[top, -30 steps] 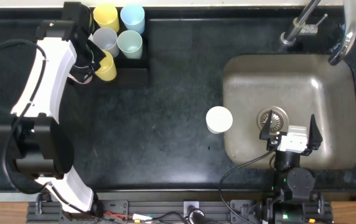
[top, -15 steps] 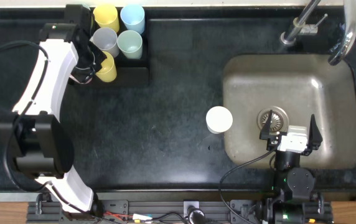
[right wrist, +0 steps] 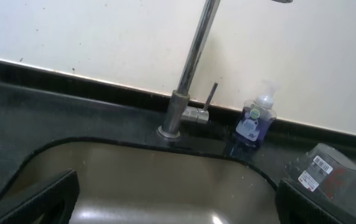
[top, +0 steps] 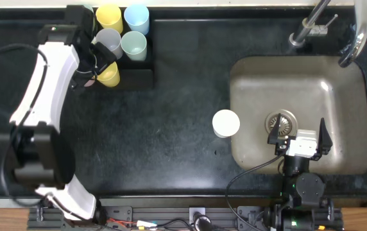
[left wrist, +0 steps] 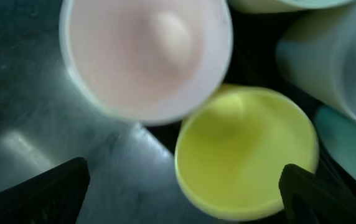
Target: Store Cups
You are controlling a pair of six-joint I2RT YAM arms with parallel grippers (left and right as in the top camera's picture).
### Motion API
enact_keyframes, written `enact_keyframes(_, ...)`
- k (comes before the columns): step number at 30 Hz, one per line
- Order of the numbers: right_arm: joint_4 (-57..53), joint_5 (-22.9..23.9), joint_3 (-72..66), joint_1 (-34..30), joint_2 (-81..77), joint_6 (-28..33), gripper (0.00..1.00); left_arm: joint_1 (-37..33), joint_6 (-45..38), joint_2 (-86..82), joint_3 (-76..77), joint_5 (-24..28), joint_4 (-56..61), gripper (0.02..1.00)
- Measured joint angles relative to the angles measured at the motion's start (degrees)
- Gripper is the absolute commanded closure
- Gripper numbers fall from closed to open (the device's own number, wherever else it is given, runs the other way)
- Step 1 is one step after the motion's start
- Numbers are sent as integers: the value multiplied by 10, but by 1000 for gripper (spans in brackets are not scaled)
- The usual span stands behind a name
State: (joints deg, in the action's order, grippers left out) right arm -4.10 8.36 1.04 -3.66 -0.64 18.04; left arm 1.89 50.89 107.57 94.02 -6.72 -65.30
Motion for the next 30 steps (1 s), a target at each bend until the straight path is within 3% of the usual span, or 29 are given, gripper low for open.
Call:
enact_keyframes(7, 0, 0, 0, 0, 0, 0, 3, 9, -11, -151, 0, 13, -36, 18)
enact_keyframes(15, 0, 0, 0, 0, 0, 0, 3, 89, -116, -324, -1, 10, -67, 18)
enact_keyframes(22, 0, 0, 0, 0, 0, 0, 3, 23, -244, -601, -105, -7, -98, 18)
enact_keyframes(26, 0, 0, 0, 0, 0, 0, 3, -21, -272, -773, -271, -15, 4, 18)
enact_keyframes(30, 0, 0, 0, 0, 0, 0, 3, -43, -323, -896, -537, 2, 343, 18)
